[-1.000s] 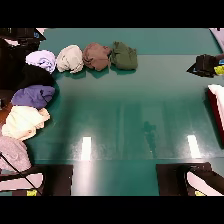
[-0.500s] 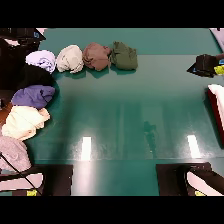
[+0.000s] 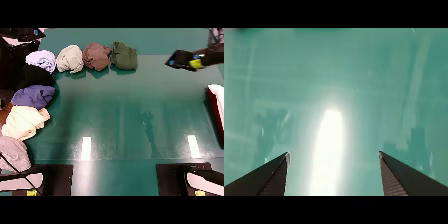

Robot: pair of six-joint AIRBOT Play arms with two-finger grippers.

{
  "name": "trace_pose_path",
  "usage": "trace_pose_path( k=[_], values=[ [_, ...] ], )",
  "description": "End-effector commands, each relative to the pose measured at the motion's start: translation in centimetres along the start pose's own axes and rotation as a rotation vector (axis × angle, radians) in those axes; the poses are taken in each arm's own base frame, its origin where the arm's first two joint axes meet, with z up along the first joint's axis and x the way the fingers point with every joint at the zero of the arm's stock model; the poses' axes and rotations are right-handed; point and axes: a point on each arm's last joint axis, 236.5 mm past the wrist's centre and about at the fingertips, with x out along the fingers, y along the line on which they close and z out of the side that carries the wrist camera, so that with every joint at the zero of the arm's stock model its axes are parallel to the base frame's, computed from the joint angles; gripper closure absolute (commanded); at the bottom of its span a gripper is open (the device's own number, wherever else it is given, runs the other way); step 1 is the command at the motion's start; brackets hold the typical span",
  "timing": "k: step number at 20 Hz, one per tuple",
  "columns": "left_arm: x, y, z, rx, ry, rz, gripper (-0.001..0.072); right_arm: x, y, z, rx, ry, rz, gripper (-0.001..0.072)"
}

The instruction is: Fold the shirts.

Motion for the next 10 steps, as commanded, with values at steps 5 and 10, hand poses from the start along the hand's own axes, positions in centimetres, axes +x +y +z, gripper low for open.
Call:
trace_pose_path(
  k=[5,10],
  values=[
    [0.0,-0.2,-0.8,-0.001,0.033,-0.007,0.0685,16.4,1.4,3.8,0.017,-0.237,0.038,0.0076],
    [-0.1,-0.3,-1.4,-0.001,0.057,-0.012,0.0684,24.6,2.2,2.6,0.071,-0.204,0.075,0.0076]
  ],
)
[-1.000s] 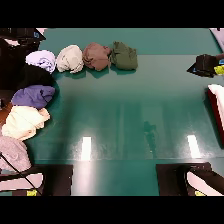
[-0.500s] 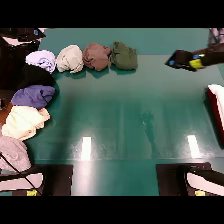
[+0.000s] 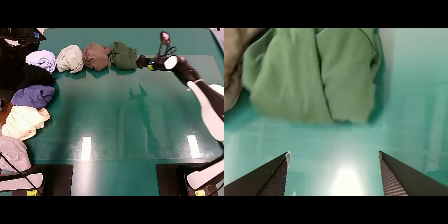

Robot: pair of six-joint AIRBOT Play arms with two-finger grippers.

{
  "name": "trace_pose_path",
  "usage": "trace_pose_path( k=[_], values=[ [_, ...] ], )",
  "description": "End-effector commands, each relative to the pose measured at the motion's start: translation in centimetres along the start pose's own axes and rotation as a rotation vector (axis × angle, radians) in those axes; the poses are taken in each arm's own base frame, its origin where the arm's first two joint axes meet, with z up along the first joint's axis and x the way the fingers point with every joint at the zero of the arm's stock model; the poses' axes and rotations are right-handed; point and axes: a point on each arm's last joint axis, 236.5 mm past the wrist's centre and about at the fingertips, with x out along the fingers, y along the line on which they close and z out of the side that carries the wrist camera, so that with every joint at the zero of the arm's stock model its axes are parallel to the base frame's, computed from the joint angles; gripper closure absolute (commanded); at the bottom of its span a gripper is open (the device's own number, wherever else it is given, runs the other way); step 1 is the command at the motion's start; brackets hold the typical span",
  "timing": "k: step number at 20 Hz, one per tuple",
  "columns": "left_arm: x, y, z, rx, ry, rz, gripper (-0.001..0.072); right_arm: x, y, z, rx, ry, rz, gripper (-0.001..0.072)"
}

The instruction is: Fold the shirts.

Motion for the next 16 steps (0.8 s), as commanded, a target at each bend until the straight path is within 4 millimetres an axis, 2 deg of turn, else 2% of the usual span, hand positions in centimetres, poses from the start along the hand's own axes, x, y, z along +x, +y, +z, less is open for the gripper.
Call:
trace_pose_path(
  k=[1,4,9,10,11,12,13,14,16],
  values=[
    [0.0,-0.2,-0.7,0.001,0.03,-0.006,0.0685,5.2,0.8,-0.6,0.015,-0.031,0.026,0.0076],
    [-0.1,-0.2,-1.2,0.002,0.049,-0.009,0.0685,7.7,2.0,-0.2,-0.001,-0.032,0.053,0.0077],
    [-0.1,-0.4,-2.0,0.002,0.085,-0.016,0.0685,10.3,1.8,-1.0,-0.007,0.006,0.062,0.0086],
    [-0.1,-0.4,-2.0,0.002,0.085,-0.016,0.0685,10.8,1.7,-1.3,-0.007,0.01,0.063,0.0141],
    [-0.1,-0.4,-2.0,0.001,0.085,-0.016,0.0684,11.0,1.7,-1.5,-0.008,0.014,0.063,0.0305],
    [-0.1,-0.4,-2.1,0.002,0.089,-0.017,0.0685,10.9,1.7,-1.5,-0.009,0.014,0.063,0.0526],
    [-0.1,-0.5,-2.2,0.002,0.095,-0.018,0.0685,10.8,2.0,-1.3,-0.01,0.011,0.066,0.0688],
    [-0.1,-0.5,-2.3,0.003,0.098,-0.019,0.0685,10.2,2.3,-0.7,-0.018,0.003,0.069,0.069],
    [-0.2,-0.5,-2.4,0.004,0.102,-0.019,0.0685,7.6,4.1,1.8,-0.098,-0.031,0.091,0.0692]
  ],
)
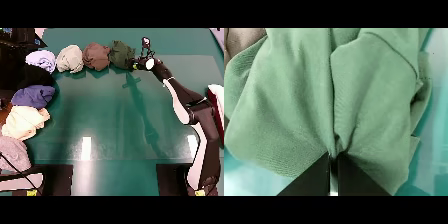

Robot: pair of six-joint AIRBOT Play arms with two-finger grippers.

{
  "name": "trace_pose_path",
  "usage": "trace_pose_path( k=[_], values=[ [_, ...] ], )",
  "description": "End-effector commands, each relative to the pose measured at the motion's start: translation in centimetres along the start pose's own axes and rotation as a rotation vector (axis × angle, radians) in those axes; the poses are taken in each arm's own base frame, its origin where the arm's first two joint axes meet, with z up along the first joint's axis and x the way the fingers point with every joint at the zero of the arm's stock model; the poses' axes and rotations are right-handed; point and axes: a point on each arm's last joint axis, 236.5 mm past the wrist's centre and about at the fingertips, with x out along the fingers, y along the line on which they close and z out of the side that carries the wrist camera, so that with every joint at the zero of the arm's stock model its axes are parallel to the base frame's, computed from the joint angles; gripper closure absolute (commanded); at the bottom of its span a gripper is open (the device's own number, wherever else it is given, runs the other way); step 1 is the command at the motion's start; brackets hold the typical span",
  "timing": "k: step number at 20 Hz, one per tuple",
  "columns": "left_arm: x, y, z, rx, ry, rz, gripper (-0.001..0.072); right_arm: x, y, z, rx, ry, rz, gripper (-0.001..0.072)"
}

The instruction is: Fold the shirts.

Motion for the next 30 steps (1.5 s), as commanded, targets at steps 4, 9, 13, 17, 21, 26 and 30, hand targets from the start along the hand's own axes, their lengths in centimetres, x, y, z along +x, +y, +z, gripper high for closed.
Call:
trace_pose_path(
  k=[4,9,13,17,21,26,30],
  values=[
    [0.0,-0.1,-0.3,0.003,0.01,-0.002,0.0684,-13.6,8.6,9.6,-0.302,-0.116,0.095,0.0693],
    [0.0,-0.1,-0.4,0.003,0.016,-0.004,0.0684,-31.1,17.3,13.1,-0.437,-0.196,0.201,0.0693],
    [-0.1,-1.5,-1.0,0.002,0.04,-0.063,0.0684,-39.5,21.1,9.1,-0.485,-0.097,0.269,0.0693],
    [-0.5,-4.4,-1.1,0.001,0.045,-0.184,0.0684,-41.1,22.1,2.4,-0.493,0.126,0.308,0.0693],
    [-0.6,-4.8,-2.0,0.004,0.085,-0.203,0.0684,-38.4,22.8,-4.4,-0.486,0.254,0.346,0.0693],
    [-0.5,-4.8,-2.5,0.003,0.104,-0.208,0.0685,-35.0,23.1,-6.5,-0.426,0.167,0.362,0.0688],
    [2.3,-4.0,-5.2,-0.036,0.195,-0.236,0.0684,-35.1,18.9,-7.2,-0.386,0.191,0.284,0.023]
  ],
)
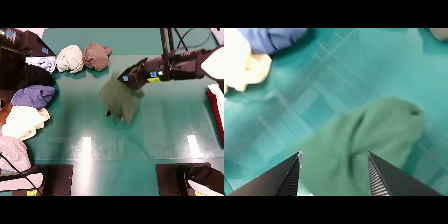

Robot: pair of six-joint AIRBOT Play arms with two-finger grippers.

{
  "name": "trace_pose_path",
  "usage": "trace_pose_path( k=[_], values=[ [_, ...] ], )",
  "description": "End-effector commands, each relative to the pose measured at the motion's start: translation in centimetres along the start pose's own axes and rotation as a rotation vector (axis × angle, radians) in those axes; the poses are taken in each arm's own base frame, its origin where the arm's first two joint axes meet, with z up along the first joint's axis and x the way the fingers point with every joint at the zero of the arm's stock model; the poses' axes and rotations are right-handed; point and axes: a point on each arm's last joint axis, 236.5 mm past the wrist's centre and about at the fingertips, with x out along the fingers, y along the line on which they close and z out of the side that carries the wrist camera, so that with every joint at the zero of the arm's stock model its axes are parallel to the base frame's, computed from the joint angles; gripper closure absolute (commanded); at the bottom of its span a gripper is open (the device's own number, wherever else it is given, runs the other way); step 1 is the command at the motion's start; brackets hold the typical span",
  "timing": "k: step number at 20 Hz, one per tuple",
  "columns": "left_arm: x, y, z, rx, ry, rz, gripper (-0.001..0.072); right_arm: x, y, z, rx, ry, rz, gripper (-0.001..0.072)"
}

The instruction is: Fold the shirts.

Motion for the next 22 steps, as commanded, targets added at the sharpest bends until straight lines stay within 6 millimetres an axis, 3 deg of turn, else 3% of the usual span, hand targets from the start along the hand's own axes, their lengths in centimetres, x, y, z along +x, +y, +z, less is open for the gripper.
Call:
trace_pose_path(
  k=[1,2,3,6,8,11,13,17,22],
  values=[
    [3.1,1.0,-2.4,-0.045,0.088,-0.034,0.0564,-1.5,-3.4,-1.3,0.065,-0.022,-0.07,0.023],
    [4.6,1.2,-3.4,-0.075,0.121,-0.05,0.0329,-3.1,-5.0,-1.1,0.095,-0.053,-0.108,0.0231],
    [6.5,1.3,-4.6,-0.101,0.156,-0.065,0.0253,-4.7,-6.4,-0.8,0.129,-0.089,-0.145,0.0231],
    [12.9,1.0,-8.6,-0.169,0.236,-0.095,0.0252,-9.9,-10.3,-1.1,0.213,-0.194,-0.254,0.0233],
    [17.3,-0.1,-12.0,-0.2,0.279,-0.125,0.0253,-12.3,-11.8,-1.8,0.262,-0.248,-0.301,0.0239],
    [22.4,-1.1,-16.9,-0.243,0.313,-0.115,0.0253,-13.9,-13.0,-3.3,0.314,-0.279,-0.339,0.0239],
    [24.2,-0.6,-18.0,-0.259,0.285,-0.082,0.0253,-13.9,-13.2,-4.0,0.325,-0.275,-0.346,0.024],
    [25.8,0.7,-16.1,-0.318,0.169,-0.058,0.0253,-13.1,-13.0,-5.1,0.332,-0.243,-0.334,0.0239],
    [28.0,1.3,-17.5,-0.398,0.212,-0.075,0.0253,-12.5,-12.1,-4.9,0.312,-0.239,-0.312,0.024]
  ],
)
